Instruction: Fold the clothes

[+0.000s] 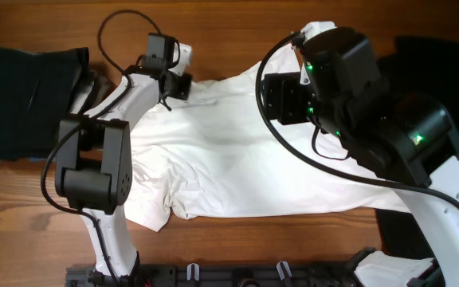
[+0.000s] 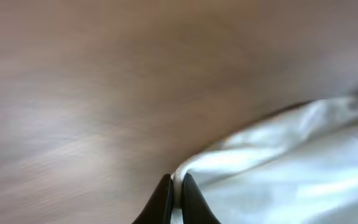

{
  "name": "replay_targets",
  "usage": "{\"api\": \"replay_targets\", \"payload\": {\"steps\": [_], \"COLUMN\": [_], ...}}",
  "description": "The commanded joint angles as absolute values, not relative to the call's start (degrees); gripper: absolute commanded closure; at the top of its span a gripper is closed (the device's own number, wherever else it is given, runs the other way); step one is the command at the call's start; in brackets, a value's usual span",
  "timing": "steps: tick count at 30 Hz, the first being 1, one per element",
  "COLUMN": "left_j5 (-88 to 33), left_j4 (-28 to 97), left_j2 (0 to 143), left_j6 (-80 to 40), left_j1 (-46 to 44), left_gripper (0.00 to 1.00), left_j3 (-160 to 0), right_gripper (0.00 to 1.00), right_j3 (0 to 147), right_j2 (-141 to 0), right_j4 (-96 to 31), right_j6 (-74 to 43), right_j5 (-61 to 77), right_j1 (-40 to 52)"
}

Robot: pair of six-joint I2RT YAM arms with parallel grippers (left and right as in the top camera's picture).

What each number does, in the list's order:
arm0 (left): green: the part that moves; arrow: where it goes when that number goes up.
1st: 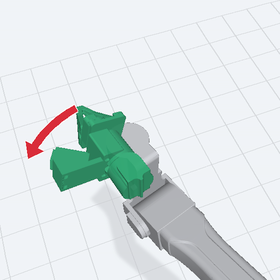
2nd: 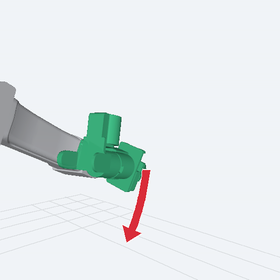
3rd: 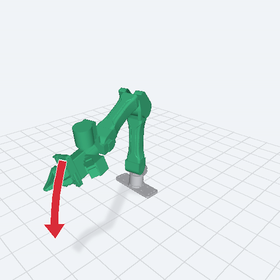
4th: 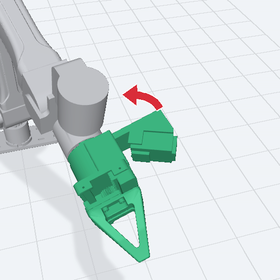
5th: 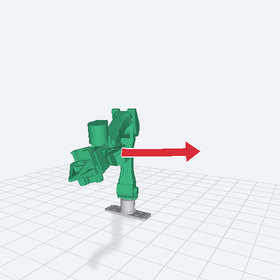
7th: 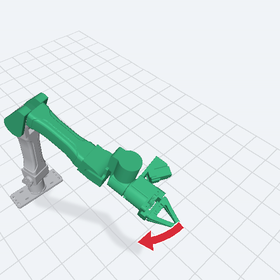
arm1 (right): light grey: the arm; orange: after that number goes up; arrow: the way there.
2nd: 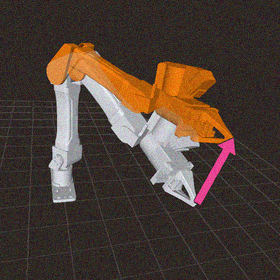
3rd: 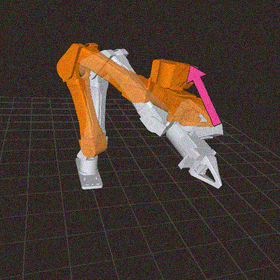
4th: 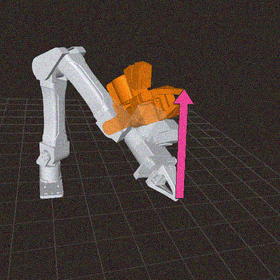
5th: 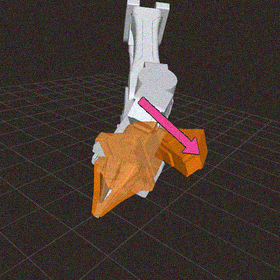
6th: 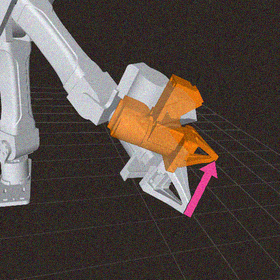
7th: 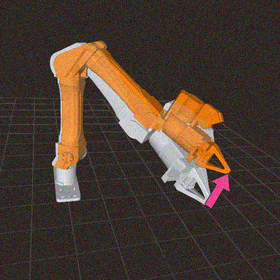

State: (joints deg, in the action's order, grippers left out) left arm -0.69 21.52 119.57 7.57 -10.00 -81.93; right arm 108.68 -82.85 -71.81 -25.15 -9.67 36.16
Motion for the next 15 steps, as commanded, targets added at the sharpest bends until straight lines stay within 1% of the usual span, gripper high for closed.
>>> {"api": "replay_targets", "payload": {"steps": [1,2,5,6,7,8,9,10,13,15], "left_j5": [11.4,11.4,8.6,6.2,2.7,0.4,-1.1,-1.5,-1.5,-1.5], "left_j4": [20.3,20.3,18.7,18.4,18.4,18.6,19.3,20.1,21.8,22.5], "left_j2": [117.3,117.3,117.3,117.3,117.3,117.3,117.3,117.3,117.3,117.0], "left_j6": [-1.1,-3.8,-6.7,-6.7,-6.7,-6.7,-6.7,-6.4,-4.7,-4.7], "left_j1": [-3.1,-0.1,4.6,5.8,7.0,7.6,8.1,8.2,8.1,8.0], "left_gripper": [0.96,0.96,0.96,0.96,0.9,0.57,0.4,0.29,0.14,0.11], "left_j3": [-91.0,-94.2,-97.1,-97.4,-97.6,-97.6,-97.6,-97.6,-97.6,-97.6], "right_gripper": [0.14,0.15,0.14,0.12,0.11,0.08,0.07,0.05,0.04,0.04], "right_j3": [109.0,109.0,109.0,109.0,109.0,109.0,109.0,109.0,108.4,107.9], "right_j2": [-84.0,-84.8,-86.4,-87.1,-88.0,-88.9,-89.7,-90.7,-93.7,-96.2], "right_j4": [-72.7,-73.9,-77.0,-78.0,-78.8,-79.4,-79.8,-80.2,-80.2,-80.2], "right_j6": [-29.0,-31.5,-36.0,-36.7,-37.2,-37.6,-37.6,-37.6,-37.5,-37.0], "right_j5": [-13.1,-13.1,-13.1,-13.0,-12.5,-12.0,-11.6,-11.5,-9.7,-8.7], "right_j1": [35.1,33.8,30.4,29.1,27.6,26.3,25.1,23.8,20.2,17.8]}}
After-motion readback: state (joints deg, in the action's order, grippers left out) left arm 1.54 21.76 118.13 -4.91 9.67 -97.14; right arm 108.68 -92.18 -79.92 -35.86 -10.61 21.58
